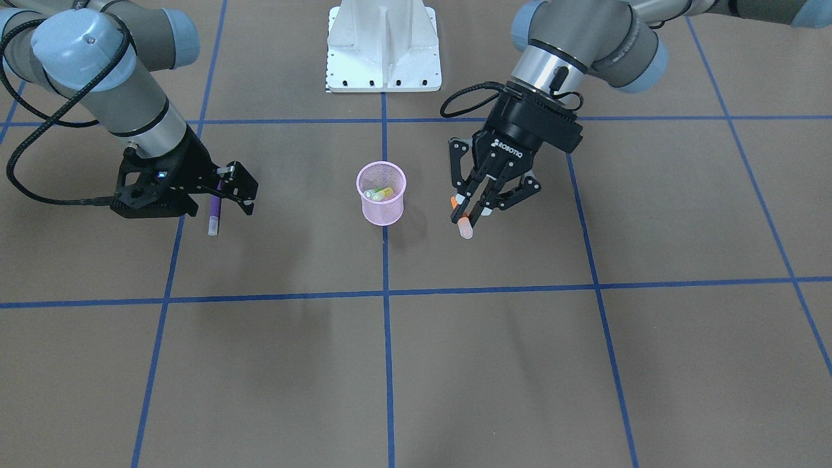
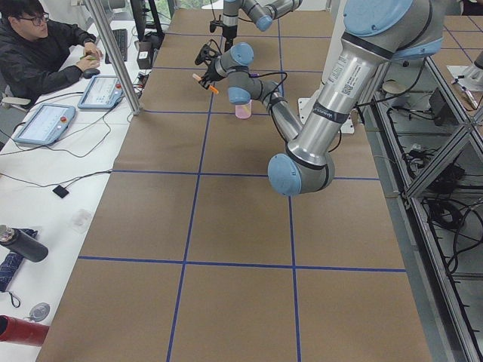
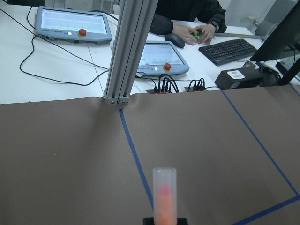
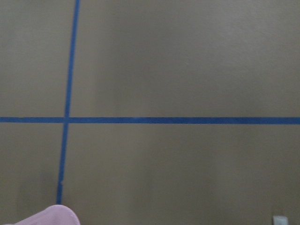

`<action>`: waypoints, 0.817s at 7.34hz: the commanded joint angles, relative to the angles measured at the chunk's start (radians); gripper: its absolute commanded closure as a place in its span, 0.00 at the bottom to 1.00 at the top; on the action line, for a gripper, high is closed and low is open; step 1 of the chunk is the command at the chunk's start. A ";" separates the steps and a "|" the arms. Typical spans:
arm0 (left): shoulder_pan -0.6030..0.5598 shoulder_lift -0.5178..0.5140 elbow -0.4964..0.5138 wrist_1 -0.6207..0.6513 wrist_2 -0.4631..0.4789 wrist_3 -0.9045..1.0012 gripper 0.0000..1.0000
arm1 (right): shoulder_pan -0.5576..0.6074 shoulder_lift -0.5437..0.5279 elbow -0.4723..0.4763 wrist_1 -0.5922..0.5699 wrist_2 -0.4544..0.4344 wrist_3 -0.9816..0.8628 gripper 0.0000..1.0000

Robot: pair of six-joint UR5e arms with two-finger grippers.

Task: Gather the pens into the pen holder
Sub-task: 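Carry the orange marker over the cup with left while right nears purple marker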

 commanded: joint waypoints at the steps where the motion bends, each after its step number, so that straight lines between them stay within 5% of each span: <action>1: 0.059 -0.011 -0.005 -0.012 0.044 -0.022 1.00 | -0.004 -0.023 -0.080 0.000 -0.025 -0.015 0.00; 3: 0.154 -0.011 0.008 -0.014 0.157 -0.022 1.00 | -0.038 -0.020 -0.106 0.003 -0.025 -0.031 0.00; 6: 0.164 -0.018 0.010 -0.012 0.158 -0.024 1.00 | -0.058 -0.021 -0.149 0.001 -0.015 -0.086 0.01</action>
